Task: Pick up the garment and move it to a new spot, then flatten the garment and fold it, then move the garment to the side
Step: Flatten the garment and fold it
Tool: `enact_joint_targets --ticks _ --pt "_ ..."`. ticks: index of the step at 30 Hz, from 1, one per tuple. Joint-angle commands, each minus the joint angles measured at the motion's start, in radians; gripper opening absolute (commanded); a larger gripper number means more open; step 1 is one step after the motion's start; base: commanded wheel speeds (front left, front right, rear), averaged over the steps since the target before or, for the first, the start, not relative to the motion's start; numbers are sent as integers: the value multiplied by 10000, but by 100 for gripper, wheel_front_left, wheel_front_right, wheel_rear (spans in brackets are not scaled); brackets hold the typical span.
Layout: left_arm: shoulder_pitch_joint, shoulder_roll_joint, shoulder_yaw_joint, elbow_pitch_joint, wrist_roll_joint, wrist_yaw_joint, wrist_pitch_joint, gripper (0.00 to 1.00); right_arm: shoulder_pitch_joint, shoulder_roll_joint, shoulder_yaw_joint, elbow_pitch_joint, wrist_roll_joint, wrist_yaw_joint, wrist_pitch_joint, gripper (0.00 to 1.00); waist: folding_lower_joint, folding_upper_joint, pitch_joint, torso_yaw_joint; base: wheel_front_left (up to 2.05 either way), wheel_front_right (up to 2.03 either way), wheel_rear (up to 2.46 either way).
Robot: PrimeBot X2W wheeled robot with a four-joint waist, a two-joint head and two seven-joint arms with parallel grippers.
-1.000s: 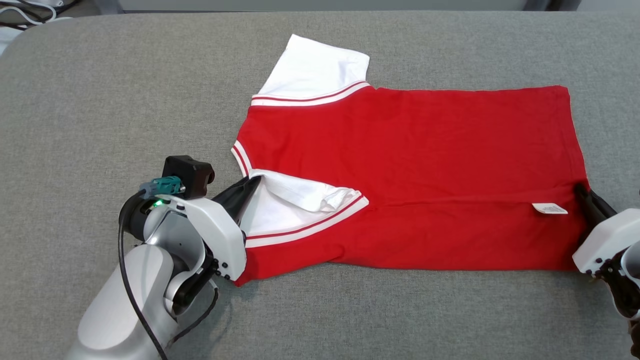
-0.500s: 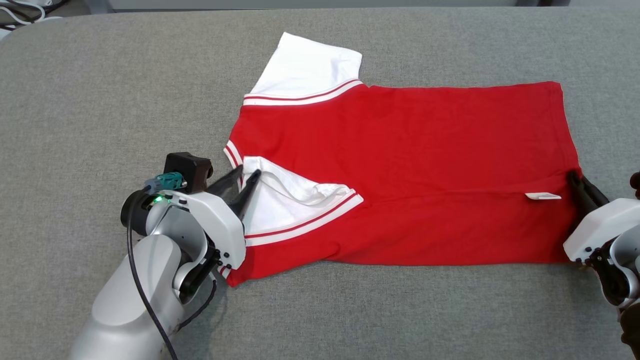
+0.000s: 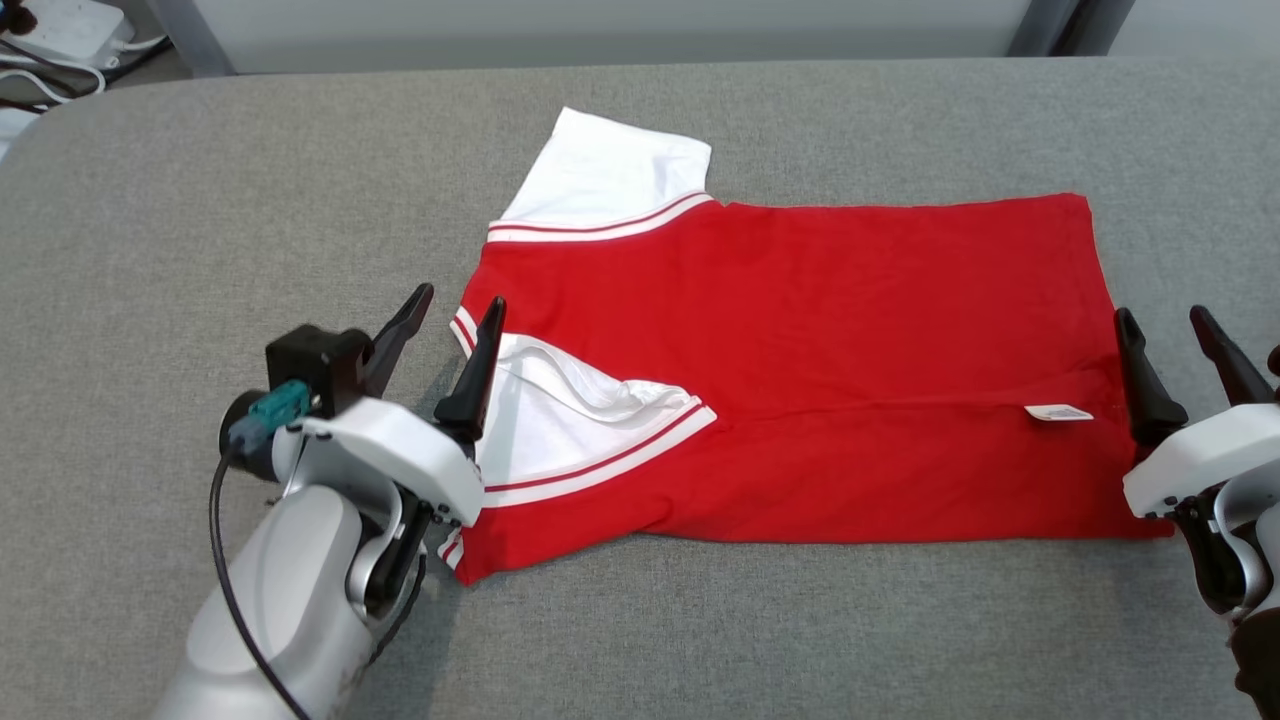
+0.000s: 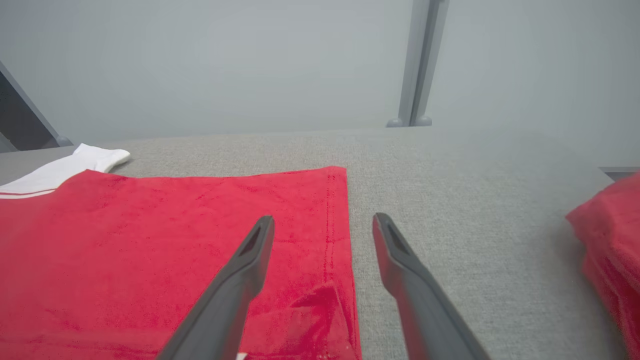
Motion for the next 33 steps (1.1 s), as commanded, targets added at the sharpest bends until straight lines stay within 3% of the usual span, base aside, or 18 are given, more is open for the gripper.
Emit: enact_joint_targets --ticks 1,10,16,25,33 --pt "126 274 395 -345 80 142 -263 100 299 -51 -35 -427 -235 31 -182 100 0 0 -120 -2 0 0 0" --pt "1650 202 1147 -1589 173 904 -1028 100 1955 856 -1445 -2943 -1821 31 -196 100 0 0 -807 -12 0 0 0" --pt "2712 95 1467 -2319 385 1001 -1066 100 3035 1258 -1914 -3871 -2545 31 -197 100 0 0 -1291 62 0 0 0" --pt "4001 -147 1727 -2740 643 895 -1069 100 4396 1671 -2221 -4093 -2723 31 -198 100 0 0 -1960 79 0 0 0" --pt "4564 -290 1628 -2623 668 819 -1043 100 4638 1717 -2335 -3970 -2575 31 -198 100 0 0 -2096 -19 0 0 0"
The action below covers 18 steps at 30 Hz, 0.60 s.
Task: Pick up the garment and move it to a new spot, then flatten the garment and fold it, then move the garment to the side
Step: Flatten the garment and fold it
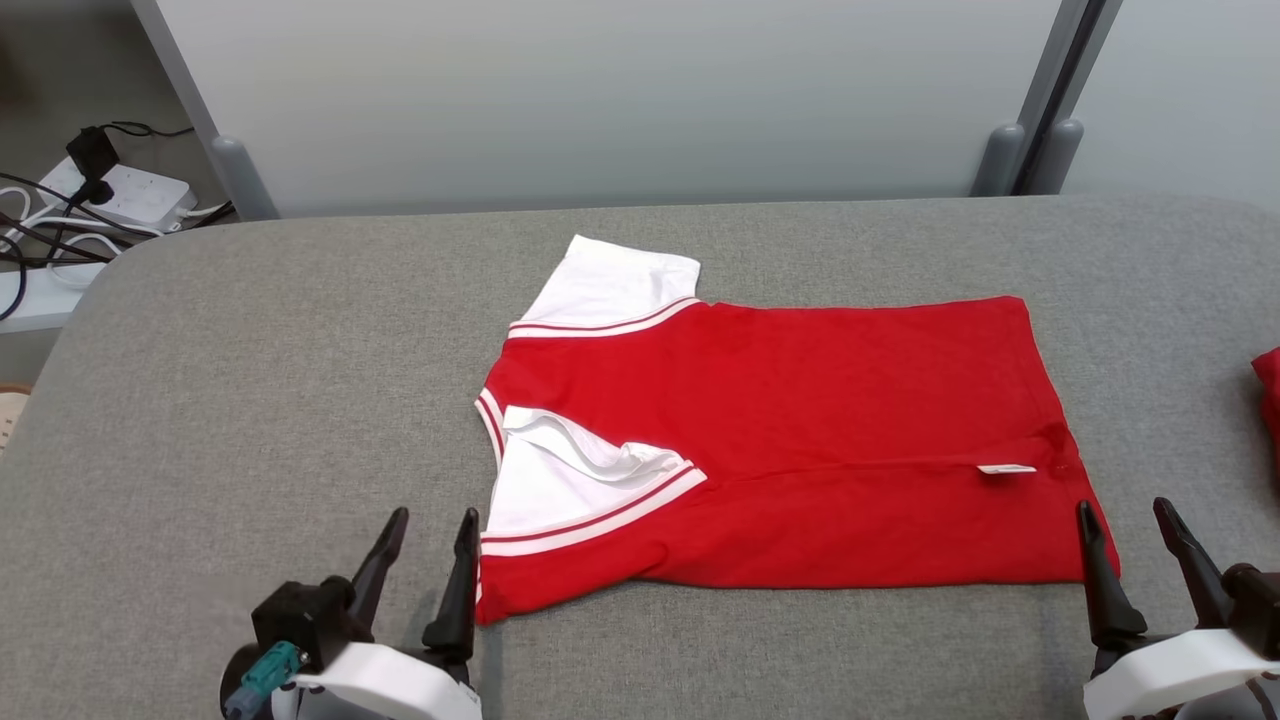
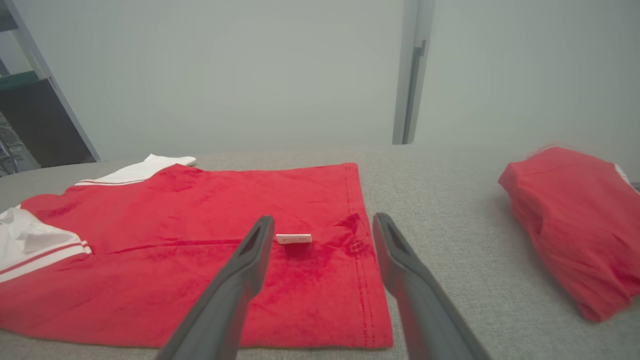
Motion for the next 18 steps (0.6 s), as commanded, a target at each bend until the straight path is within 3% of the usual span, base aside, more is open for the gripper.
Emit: enact_joint_targets --ticks 1,18 --pt "-110 61 274 -135 52 -52 -35 100 -55 -104 164 -159 108 29 -133 100 0 0 14 -14 0 0 0" --pt "-444 88 -566 1114 -53 -288 1802 100 -381 -353 487 512 916 29 -133 100 0 0 358 -106 0 0 0"
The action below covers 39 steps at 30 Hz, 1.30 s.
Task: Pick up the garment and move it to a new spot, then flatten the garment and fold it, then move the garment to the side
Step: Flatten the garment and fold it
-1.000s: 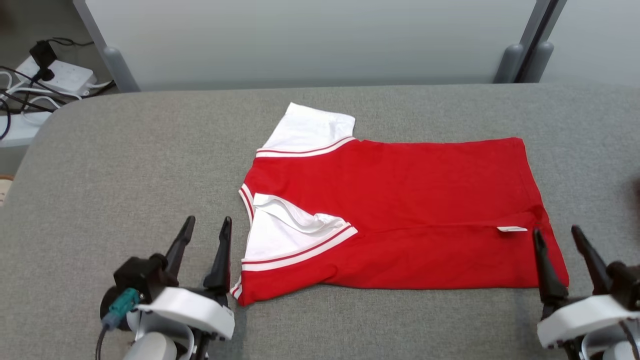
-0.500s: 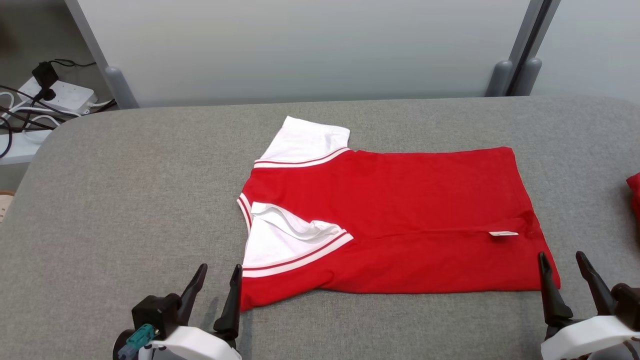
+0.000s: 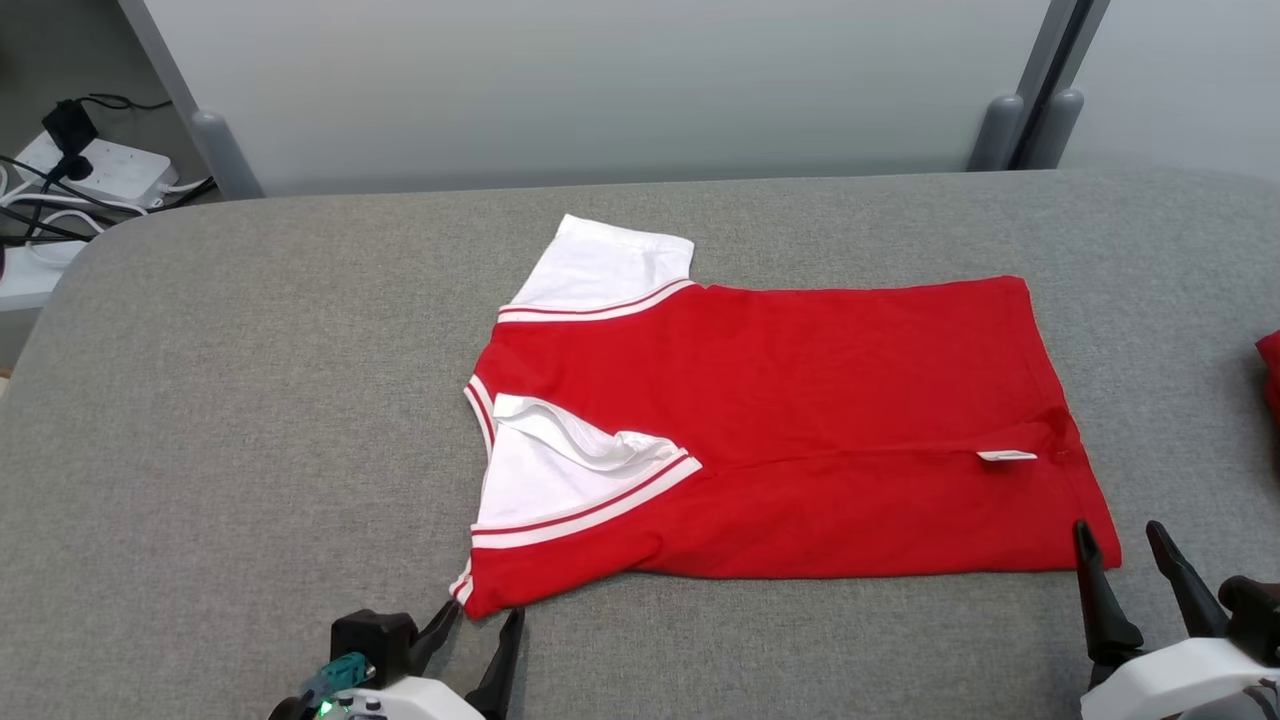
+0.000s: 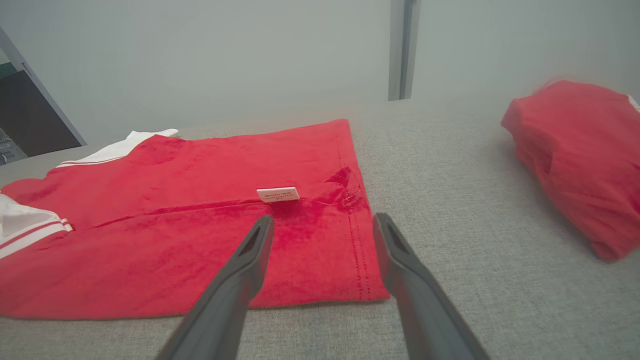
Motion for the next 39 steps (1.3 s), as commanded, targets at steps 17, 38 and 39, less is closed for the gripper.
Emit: enact_joint_targets --ticks 17,38,39 --pt "-1574 -92 21 1520 4 -375 -214 0 -594 -459 413 573 395 31 -133 100 0 0 193 -78 0 0 0" --pt "-1649 367 -72 977 -88 -379 -68 0 -2306 -712 1786 4235 2788 31 -133 63 0 0 284 346 0 0 0" --pt "-1632 385 -79 933 -92 -372 -57 0 -2352 -722 1863 4293 2869 31 -133 49 0 0 282 339 0 0 0"
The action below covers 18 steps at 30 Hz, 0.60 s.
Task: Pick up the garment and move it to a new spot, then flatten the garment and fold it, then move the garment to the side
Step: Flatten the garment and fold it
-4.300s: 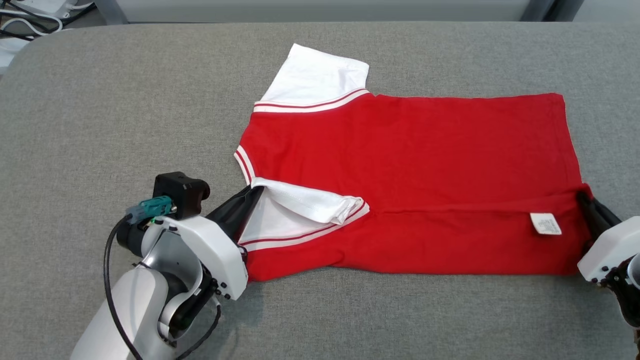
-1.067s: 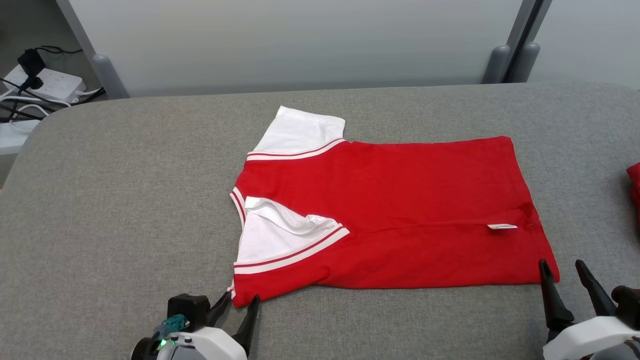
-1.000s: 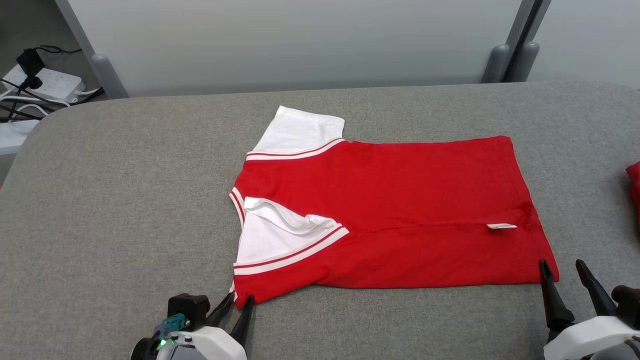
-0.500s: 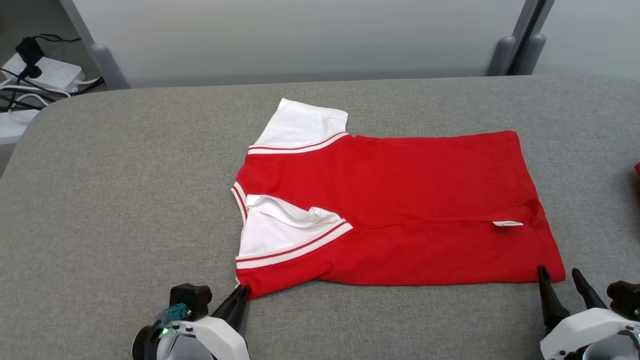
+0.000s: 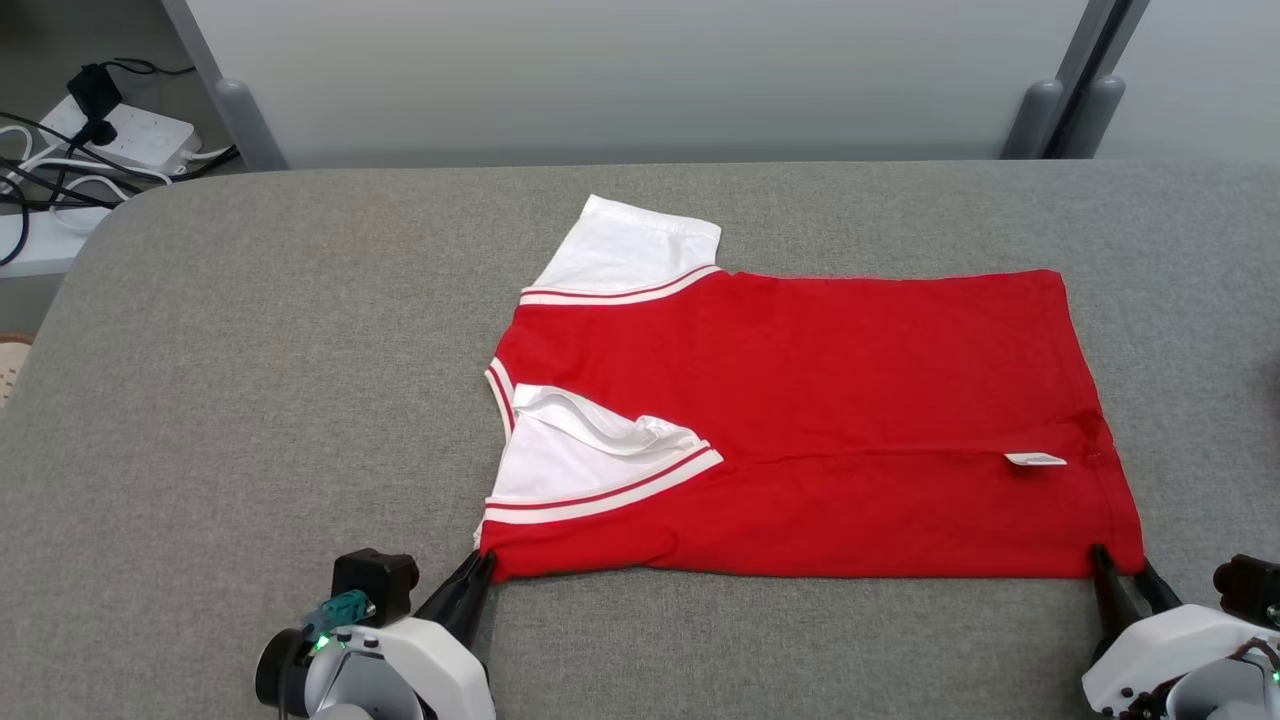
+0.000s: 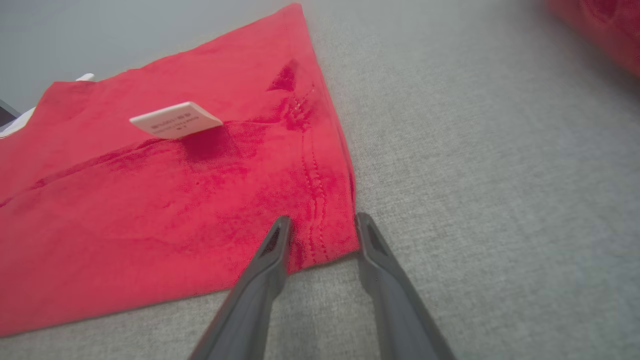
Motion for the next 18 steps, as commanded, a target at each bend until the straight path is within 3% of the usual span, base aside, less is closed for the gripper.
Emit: enact_joint_targets --ticks 1,2,3,4,12,18 --pt "-242 261 309 -302 -62 72 -30 0 -193 -194 271 -77 125 31 -133 44 0 -1 -1 -11 0 0 0" --pt "-232 282 305 -345 -64 80 -25 0 -232 -203 332 -18 210 31 -133 29 0 -1 -4 -19 0 0 0" --pt "-220 299 301 -382 -70 89 -15 0 -266 -216 418 35 278 31 -133 4 0 -1 -12 -25 0 0 0" --pt "-210 313 295 -415 -75 100 2 0 -297 -233 496 70 340 31 -133 0 0 -1 -22 -33 0 0 0" --pt "15 561 190 -979 -67 217 357 0 -231 -599 1242 0 630 31 -133 0 0 -1 -124 -61 0 0 0" --pt "654 932 194 -2190 -130 591 1071 0 144 -1011 1761 -318 867 31 -133 0 0 -1 -151 -83 0 0 0"
